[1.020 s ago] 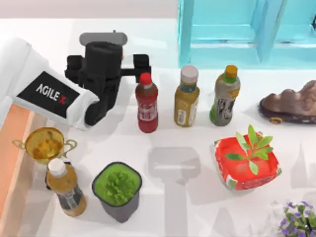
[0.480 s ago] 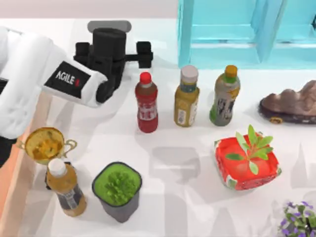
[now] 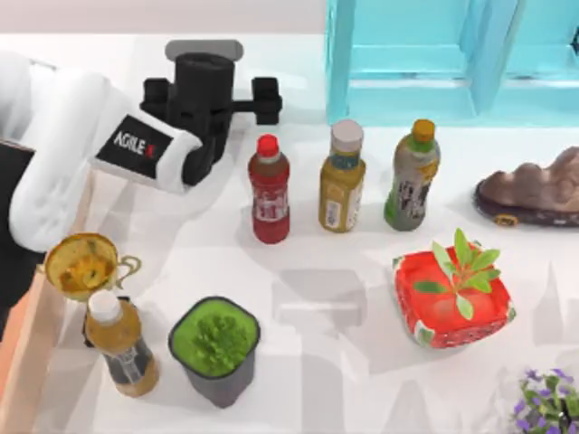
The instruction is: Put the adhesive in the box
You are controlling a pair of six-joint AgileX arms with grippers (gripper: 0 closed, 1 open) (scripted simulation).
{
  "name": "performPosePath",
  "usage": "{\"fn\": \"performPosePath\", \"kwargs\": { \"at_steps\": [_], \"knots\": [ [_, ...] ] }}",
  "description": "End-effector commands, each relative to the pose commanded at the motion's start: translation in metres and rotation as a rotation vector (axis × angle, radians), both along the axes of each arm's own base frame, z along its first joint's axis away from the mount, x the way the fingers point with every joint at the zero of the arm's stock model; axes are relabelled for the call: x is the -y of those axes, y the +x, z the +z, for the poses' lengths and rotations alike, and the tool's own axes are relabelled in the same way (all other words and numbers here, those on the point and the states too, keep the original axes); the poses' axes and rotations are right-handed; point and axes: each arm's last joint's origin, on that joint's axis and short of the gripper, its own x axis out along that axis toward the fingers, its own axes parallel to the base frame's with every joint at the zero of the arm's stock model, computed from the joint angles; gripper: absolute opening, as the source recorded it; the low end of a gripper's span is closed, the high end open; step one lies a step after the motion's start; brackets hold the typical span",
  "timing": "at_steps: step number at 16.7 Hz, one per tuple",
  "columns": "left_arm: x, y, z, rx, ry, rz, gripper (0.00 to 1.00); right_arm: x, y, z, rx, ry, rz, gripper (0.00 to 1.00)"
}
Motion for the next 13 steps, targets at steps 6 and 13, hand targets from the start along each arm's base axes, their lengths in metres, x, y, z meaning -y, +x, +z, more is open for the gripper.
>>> {"fn": "performPosePath", "kwargs": {
  "at_steps": [6,13],
  "knots": [
    [0.0,0.0,0.0,0.0,0.0,0.0,0.55,0.0,0.0,0.0,0.0,0.0,0.0,1.0],
    [0.0,0.0,0.0,0.0,0.0,0.0,0.02,0.0,0.0,0.0,0.0,0.0,0.0,1.0]
  ]
}}
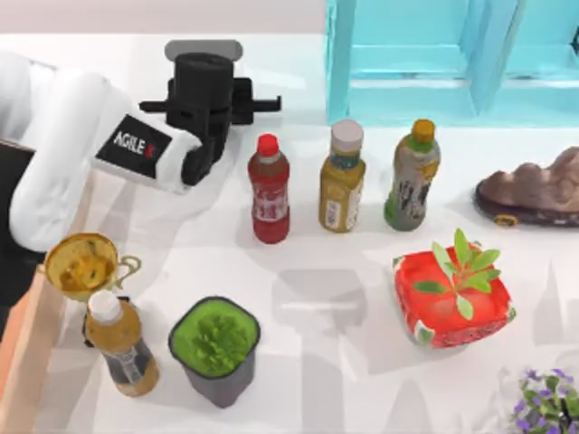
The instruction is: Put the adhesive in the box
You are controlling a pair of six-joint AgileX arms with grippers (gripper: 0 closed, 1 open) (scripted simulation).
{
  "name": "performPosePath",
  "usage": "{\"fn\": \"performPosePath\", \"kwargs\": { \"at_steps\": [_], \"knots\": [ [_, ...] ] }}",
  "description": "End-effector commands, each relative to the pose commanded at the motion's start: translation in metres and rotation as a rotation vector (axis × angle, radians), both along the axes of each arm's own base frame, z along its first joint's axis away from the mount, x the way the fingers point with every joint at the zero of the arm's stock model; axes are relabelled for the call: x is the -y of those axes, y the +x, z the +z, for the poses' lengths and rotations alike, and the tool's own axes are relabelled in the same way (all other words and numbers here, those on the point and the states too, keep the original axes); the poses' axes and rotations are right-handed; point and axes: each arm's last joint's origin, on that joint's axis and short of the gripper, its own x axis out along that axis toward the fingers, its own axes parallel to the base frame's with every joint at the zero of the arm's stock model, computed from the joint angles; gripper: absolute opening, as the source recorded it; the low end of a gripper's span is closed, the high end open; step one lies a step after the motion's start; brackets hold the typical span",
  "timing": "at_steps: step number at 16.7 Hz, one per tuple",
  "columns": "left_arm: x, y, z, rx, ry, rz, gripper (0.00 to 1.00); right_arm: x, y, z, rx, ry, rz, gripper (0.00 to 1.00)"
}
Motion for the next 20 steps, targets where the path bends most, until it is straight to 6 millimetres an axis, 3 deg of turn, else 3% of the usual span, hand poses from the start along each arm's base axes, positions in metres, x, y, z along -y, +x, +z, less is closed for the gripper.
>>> {"fn": "performPosePath", "kwargs": {
  "at_steps": [11,20],
  "knots": [
    [0.001,0.0,0.005,-0.003,0.003,-0.002,0.0,0.0,0.0,0.0,0.0,0.0,0.0,1.0],
    [0.002,-0.001,0.099,0.0,0.001,-0.004,0.0,0.0,0.0,0.0,0.0,0.0,0.0,1.0]
  ]
}}
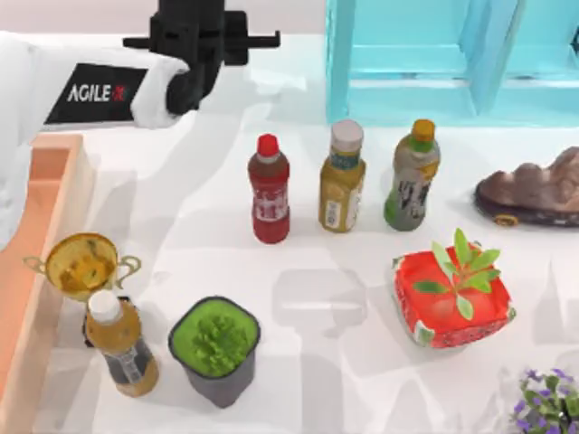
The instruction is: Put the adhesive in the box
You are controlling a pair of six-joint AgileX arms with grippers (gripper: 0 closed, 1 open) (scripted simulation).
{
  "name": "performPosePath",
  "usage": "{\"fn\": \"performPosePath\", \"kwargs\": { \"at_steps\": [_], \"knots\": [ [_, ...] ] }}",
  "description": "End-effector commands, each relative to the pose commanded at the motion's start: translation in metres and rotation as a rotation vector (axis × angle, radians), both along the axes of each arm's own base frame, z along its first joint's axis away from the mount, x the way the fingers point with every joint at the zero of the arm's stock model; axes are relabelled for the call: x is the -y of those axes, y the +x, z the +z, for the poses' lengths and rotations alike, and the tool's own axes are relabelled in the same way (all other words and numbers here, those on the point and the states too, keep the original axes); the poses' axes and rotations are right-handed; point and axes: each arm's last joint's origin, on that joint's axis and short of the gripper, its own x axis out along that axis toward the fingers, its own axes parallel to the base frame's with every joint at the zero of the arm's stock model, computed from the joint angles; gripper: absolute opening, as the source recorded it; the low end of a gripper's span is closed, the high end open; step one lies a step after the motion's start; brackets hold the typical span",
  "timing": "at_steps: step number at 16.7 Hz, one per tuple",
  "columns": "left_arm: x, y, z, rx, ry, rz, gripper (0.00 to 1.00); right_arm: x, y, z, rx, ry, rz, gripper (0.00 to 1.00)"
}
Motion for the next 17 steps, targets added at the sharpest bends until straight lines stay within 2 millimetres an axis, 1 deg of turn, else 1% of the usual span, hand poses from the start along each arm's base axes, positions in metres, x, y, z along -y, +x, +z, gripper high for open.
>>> {"fn": "performPosePath", "kwargs": {
  "at_steps": [5,6,8,10,12,15,17],
  "knots": [
    [0.0,0.0,-0.001,-0.002,0.002,0.0,0.0,0.0,0.0,0.0,0.0,0.0,0.0,1.0],
    [-0.003,0.0,-0.001,-0.01,0.011,-0.004,0.0,0.0,0.0,0.0,0.0,0.0,0.0,1.0],
    [-0.02,0.001,0.0,-0.051,0.053,-0.026,0.0,0.0,0.0,0.0,0.0,0.0,0.0,1.0],
    [-0.048,0.002,0.003,-0.117,0.118,-0.065,0.0,0.0,0.0,0.0,0.0,0.0,0.0,1.0],
    [-0.086,-0.001,0.01,-0.193,0.19,-0.125,0.0,0.0,0.0,0.0,0.0,0.0,0.0,1.0],
    [-0.154,-0.013,0.025,-0.299,0.286,-0.252,0.0,0.0,0.0,0.0,0.0,0.0,0.0,1.0],
    [-0.202,-0.03,0.037,-0.351,0.331,-0.358,0.0,0.0,0.0,0.0,0.0,0.0,0.0,1.0]
  ]
}}
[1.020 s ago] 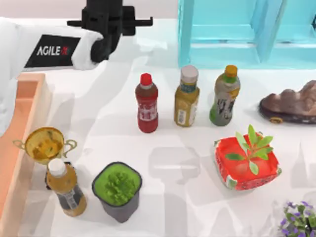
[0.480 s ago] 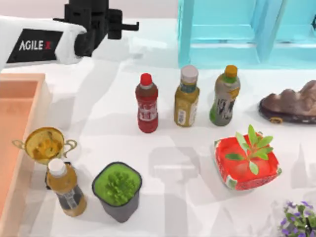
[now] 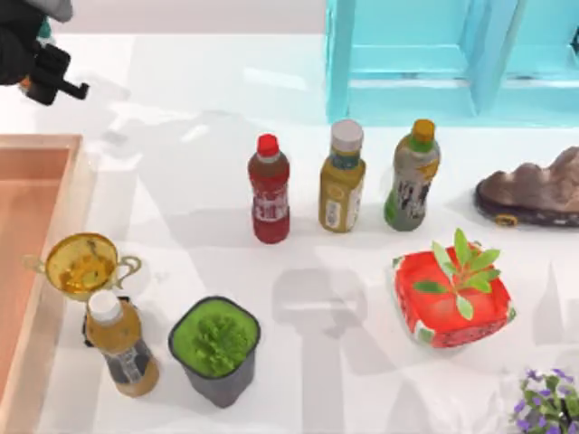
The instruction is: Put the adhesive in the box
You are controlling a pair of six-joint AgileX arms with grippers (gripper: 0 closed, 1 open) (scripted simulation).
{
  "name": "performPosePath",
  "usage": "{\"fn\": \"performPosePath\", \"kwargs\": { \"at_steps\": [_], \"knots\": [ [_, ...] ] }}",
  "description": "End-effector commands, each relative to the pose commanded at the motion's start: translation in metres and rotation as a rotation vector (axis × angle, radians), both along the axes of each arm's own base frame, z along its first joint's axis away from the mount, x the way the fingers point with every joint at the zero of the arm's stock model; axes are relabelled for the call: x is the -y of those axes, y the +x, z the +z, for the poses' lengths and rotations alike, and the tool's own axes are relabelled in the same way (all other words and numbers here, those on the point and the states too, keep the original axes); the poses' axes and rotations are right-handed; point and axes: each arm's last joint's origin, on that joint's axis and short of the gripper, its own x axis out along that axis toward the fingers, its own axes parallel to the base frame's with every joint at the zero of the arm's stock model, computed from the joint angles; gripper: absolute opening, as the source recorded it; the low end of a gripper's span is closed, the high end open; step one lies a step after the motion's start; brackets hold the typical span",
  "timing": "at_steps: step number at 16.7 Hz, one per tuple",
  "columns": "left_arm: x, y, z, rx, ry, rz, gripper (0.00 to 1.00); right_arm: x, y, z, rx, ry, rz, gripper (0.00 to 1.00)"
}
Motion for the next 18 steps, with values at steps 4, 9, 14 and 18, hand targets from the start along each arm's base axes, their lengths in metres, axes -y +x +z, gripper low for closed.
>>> {"fn": "performPosePath", "kwargs": {
  "at_steps": [4,9,14,18],
  "knots": [
    [-0.088,-0.056,0.011,-0.085,-0.008,-0.223,0.0,0.0,0.0,0.0,0.0,0.0,0.0,1.0],
    [-0.159,-0.146,-0.002,-0.062,-0.178,-0.427,0.0,0.0,0.0,0.0,0.0,0.0,0.0,1.0],
    [-0.186,-0.222,-0.017,0.109,-0.363,-0.454,0.0,0.0,0.0,0.0,0.0,0.0,0.0,1.0],
    [-0.191,-0.251,-0.022,0.206,-0.432,-0.414,0.0,0.0,0.0,0.0,0.0,0.0,0.0,1.0]
  ]
}}
